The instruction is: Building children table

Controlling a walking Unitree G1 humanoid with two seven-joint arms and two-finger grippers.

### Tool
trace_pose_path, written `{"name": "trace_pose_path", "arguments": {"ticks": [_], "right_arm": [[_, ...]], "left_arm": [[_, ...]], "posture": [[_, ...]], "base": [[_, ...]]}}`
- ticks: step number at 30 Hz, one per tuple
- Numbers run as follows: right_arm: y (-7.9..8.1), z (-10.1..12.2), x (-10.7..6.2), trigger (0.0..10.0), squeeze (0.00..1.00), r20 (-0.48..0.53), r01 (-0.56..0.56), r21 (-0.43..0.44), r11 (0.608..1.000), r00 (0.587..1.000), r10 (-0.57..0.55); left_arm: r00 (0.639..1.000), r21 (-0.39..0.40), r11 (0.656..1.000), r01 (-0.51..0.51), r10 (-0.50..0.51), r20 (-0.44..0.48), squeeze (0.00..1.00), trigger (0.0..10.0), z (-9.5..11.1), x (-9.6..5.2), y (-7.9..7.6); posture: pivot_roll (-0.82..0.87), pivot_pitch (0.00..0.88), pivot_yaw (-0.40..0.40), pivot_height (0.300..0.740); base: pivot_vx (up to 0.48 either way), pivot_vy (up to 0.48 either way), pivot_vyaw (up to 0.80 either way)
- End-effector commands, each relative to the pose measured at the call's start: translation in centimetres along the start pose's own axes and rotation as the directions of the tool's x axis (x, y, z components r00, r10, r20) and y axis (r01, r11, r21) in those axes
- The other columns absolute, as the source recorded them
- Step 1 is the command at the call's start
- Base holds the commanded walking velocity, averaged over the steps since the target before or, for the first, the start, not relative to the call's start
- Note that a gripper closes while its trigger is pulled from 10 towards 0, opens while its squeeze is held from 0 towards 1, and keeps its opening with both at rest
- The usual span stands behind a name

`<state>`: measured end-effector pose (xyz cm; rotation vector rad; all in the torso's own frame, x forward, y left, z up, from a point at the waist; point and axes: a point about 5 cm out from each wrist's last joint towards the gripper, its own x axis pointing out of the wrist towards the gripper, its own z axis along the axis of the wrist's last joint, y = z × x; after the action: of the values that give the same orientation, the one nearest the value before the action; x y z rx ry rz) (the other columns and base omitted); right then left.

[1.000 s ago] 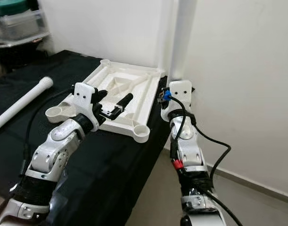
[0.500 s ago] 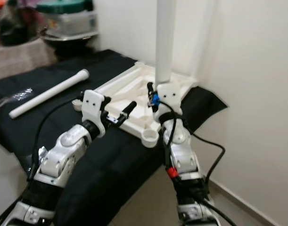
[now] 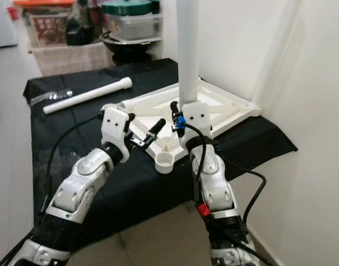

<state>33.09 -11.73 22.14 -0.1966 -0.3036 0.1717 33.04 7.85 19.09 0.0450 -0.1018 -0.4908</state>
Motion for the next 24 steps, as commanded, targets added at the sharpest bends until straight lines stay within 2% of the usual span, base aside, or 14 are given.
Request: {"name": "trace_pose_path", "arguments": {"ticks": [1, 8, 14, 16, 20, 23, 24], "right_arm": [[-0.5, 0.2, 0.0, 10.0, 0.00, 0.005, 0.015, -0.005, 1.000, 1.000, -0.015], [-0.4, 0.2, 0.0, 10.0, 0.00, 0.000, 0.017, -0.006, 1.000, 1.000, -0.017], [-1.1, -0.6, -0.7, 10.0, 0.00, -0.043, 0.090, 0.011, 0.996, 0.995, -0.089], [-1.1, -0.9, -0.9, 10.0, 0.00, -0.072, 0.084, 0.026, 0.996, 0.994, -0.082], [-0.8, -1.1, -1.2, 10.0, 0.00, -0.074, 0.051, 0.031, 0.998, 0.996, -0.048], [-0.9, -1.4, -2.0, 10.0, 0.00, -0.076, 0.053, 0.116, 0.992, 0.996, -0.044], [-0.9, -1.4, -2.0, 10.0, 0.00, -0.076, 0.053, 0.116, 0.992, 0.996, -0.044]], "left_arm": [[1.000, 0.002, 1.000, 0.010, -0.010, 0.010, 0.00, 10.0, 0.2, 0.2, -0.3], [0.999, -0.001, 1.000, 0.004, -0.004, 0.035, 0.00, 10.0, 0.3, 0.4, -0.7], [0.993, 0.031, 0.993, -0.117, 0.116, 0.035, 0.00, 10.0, -0.3, -0.5, 1.1], [0.990, 0.091, 0.987, -0.135, 0.132, 0.037, 0.00, 10.0, -0.6, -0.9, 1.7], [0.991, 0.151, 0.980, -0.130, 0.123, 0.055, 0.00, 10.0, -0.5, -1.3, 1.7], [0.991, 0.204, 0.971, -0.126, 0.113, 0.077, 0.00, 10.0, -0.6, -1.7, 1.1], [0.991, 0.204, 0.971, -0.126, 0.113, 0.077, 0.00, 10.0, -0.6, -1.7, 1.1]], "posture": [[0.04, 0.000, -0.037, 0.740], [0.03, 0.000, -0.026, 0.740], [0.03, 0.000, -0.017, 0.740], [0.02, 0.000, -0.017, 0.740], [0.02, 0.000, -0.024, 0.740], [0.04, 0.000, -0.042, 0.740], [0.04, 0.000, -0.042, 0.740]], "base": [[0.000, -0.472, 0.80], [0.000, -0.394, 0.80], [0.000, 0.000, 0.00], [0.000, 0.000, 0.00], [0.000, 0.000, 0.00], [0.000, 0.000, 0.00], [0.000, 0.000, 0.00]]}}
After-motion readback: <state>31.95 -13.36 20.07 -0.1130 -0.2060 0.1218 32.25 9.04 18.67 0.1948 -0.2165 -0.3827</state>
